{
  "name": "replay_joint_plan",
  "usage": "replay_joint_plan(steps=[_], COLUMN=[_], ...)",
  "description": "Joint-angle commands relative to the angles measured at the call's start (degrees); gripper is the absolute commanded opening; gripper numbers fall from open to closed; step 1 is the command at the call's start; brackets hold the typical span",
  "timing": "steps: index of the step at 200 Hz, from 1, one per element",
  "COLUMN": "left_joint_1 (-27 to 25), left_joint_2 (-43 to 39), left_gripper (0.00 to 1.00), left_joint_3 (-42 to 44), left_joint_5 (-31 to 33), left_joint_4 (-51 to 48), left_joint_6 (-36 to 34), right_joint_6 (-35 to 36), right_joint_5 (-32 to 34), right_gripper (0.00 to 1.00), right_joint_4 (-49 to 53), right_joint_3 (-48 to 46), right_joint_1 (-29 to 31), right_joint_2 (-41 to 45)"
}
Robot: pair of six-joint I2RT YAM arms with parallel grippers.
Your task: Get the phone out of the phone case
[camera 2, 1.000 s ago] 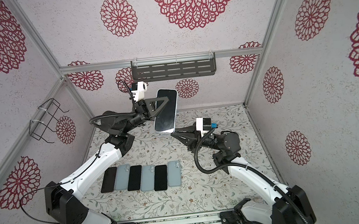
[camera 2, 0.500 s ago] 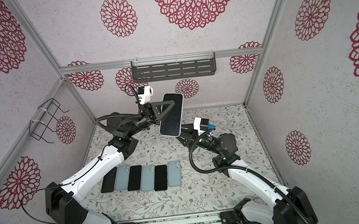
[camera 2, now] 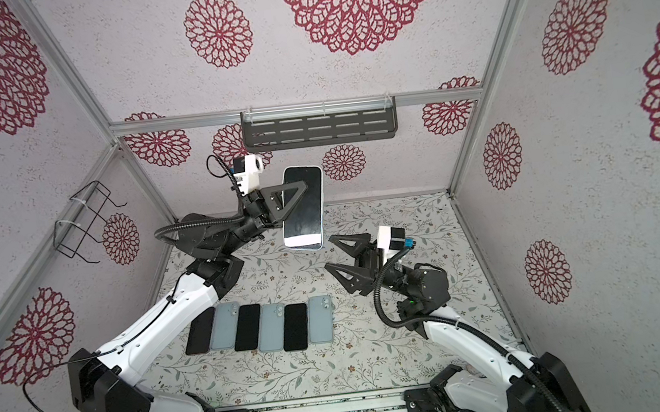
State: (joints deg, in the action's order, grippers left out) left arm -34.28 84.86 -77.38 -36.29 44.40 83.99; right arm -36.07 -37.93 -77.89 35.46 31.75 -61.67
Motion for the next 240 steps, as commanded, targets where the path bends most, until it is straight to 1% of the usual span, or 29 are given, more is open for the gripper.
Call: replay_joint_plan(steps=[1,39,68,151,174,185,208,240], left_joint_1=[0.33,0.35,0.27,-0.35,-0.35,-0.43,-0.65,-0.79], left_joint_2=[-0.40,0.26,0.70,1.35,1.26,1.27,1.33,1.67], left_gripper=[0.00,0.00,0.00,0.00,0.00,0.00,0.00,0.00], left_joint_3=[-0.05,0.22,0.30,0.30,0.39,0.31,0.31,0.18], left_joint_5=[1.84,2.19,2.28,2.32,2.27,2.11,2.01,2.08], left_joint_4=[5.31,6.82,7.71,8.59,8.86,8.96,9.21,11.08], left_joint_6=[0.12,1.06,1.66,2.05,2.24,2.32,2.55,4.43], right_joint_6=[-7.83,-11.64,-12.48,-12.35,-12.22,-12.18,-12.00,-12.18], right_joint_5=[1.52,0.95,0.78,0.15,0.22,0.32,0.40,0.24], right_gripper=[0.70,0.70,0.70,0.68,0.65,0.62,0.53,0.33], right_joint_4=[-11.17,-14.17,-14.66,-14.48,-14.27,-14.22,-14.13,-14.57], right_joint_3=[2.43,4.74,6.11,9.49,9.85,9.90,10.04,10.20], right_joint_1=[-0.06,0.06,0.76,3.32,3.50,3.50,3.51,3.50], right_joint_2=[-1.00,-3.83,-5.44,-9.12,-9.53,-9.65,-9.97,-10.51])
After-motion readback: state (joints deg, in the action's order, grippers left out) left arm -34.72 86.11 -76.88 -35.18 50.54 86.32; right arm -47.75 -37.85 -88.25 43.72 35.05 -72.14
